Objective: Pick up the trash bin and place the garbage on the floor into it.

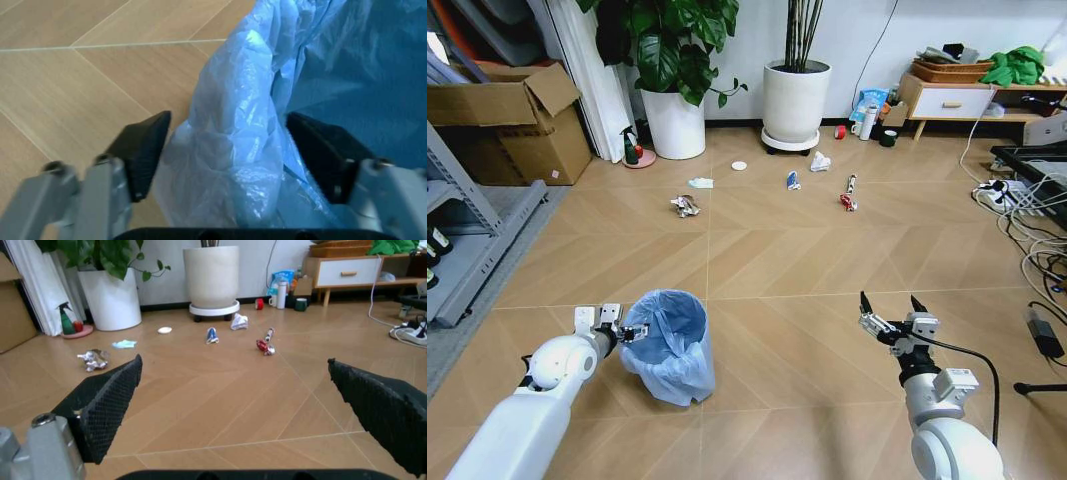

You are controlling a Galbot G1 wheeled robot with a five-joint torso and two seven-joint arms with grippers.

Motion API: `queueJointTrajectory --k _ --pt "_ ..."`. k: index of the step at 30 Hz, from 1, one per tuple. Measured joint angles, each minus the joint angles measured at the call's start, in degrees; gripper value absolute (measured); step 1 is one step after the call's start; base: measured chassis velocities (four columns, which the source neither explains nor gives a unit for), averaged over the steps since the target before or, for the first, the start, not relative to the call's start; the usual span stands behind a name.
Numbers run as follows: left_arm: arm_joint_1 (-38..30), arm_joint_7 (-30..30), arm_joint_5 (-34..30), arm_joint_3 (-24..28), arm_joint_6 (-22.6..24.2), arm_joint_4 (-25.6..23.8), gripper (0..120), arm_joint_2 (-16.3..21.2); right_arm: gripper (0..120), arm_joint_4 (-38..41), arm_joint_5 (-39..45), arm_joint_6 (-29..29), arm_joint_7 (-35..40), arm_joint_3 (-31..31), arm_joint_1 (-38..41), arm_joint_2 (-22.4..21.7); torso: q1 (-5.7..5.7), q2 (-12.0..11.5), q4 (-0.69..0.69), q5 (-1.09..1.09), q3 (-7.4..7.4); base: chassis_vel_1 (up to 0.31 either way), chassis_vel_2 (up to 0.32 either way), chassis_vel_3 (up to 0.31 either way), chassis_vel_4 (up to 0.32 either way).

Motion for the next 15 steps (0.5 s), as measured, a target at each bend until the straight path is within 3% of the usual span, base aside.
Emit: queueJointTrajectory --k 15 --pt "0.0 1.6 0.3 -0.1 -0.1 0.5 16 0.7 100 0.1 -0.9 0.0 0.0 0.1 -0.3 0.9 0.00 0.0 0.00 0.00 0.00 0.000 0.000 0.000 0.000"
